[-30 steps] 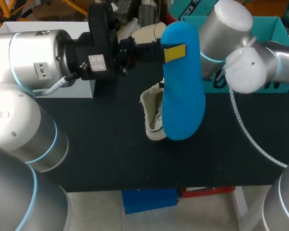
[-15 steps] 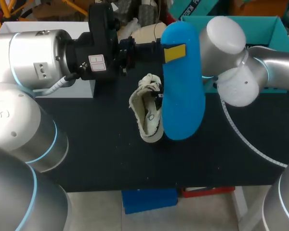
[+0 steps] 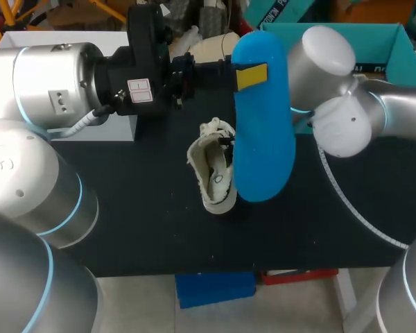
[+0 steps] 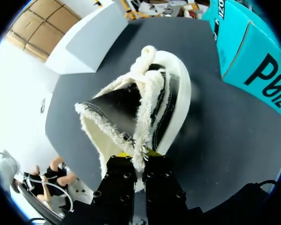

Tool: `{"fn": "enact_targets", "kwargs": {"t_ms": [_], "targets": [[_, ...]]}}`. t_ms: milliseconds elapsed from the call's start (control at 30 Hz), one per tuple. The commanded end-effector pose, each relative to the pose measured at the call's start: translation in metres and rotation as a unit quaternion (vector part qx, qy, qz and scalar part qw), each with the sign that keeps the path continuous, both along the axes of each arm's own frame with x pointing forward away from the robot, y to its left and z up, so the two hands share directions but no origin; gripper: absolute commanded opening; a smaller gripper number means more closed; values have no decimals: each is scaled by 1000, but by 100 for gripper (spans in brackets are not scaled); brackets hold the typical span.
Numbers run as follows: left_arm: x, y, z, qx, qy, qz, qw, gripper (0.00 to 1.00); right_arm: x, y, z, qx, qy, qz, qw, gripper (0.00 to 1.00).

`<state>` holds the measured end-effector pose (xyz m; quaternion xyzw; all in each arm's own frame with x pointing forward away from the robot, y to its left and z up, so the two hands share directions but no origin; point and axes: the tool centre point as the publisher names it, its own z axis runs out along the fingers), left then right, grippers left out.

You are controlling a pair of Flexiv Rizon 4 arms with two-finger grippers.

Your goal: Take the shoe out of the shoebox, open the shoe tongue, remove and reinsert the insole, then place the shoe into the shoebox

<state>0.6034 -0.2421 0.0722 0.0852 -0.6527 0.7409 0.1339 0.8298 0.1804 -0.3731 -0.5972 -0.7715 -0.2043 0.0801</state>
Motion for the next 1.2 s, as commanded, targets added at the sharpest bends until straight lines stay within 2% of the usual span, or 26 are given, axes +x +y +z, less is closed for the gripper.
{"fn": "enact_targets", "kwargs": {"t_ms": [33, 133, 200, 267, 333, 367, 400, 433, 467, 867, 900, 1000, 1200], "targets": [[-3, -3, 0, -1, 1, 5, 1000, 0, 2, -2, -6, 11, 4, -3, 1000, 100], [-3, -3, 0, -1, 1, 5, 1000, 0, -1, -6, 2, 9, 1, -8, 1000, 100], [-3, -3, 0, -1, 1, 5, 1000, 0, -4, -10, 13, 31, -4, -6, 1000, 100], [-3, -3, 0, -1, 1, 5, 1000, 0, -8, -13, 29, 66, -12, 9, 998, 100], [-3, -3, 0, -1, 1, 5, 1000, 0, -12, -15, 44, 129, -7, 27, 991, 100], [-3, -3, 0, -1, 1, 5, 1000, 0, -13, -16, 51, 158, -5, 38, 987, 100], [-3, -3, 0, -1, 1, 5, 1000, 0, -15, -18, 59, 210, -3, 56, 976, 100], [-3, -3, 0, -1, 1, 5, 1000, 0, -17, -18, 66, 229, -3, 73, 971, 100], [-3, -3, 0, -1, 1, 5, 1000, 0, -19, -18, 73, 222, -12, 84, 971, 100], [-3, -3, 0, -1, 1, 5, 1000, 0, -19, -18, 73, 222, -12, 84, 971, 100], [-3, -3, 0, -1, 1, 5, 1000, 0, -22, -23, 79, 269, -19, 71, 960, 100], [-3, -3, 0, -1, 1, 5, 1000, 0, -22, -35, 91, 312, -26, 41, 949, 100], [-3, -3, 0, -1, 1, 5, 1000, 0, -25, -37, 108, 364, -21, 17, 931, 100]]}}
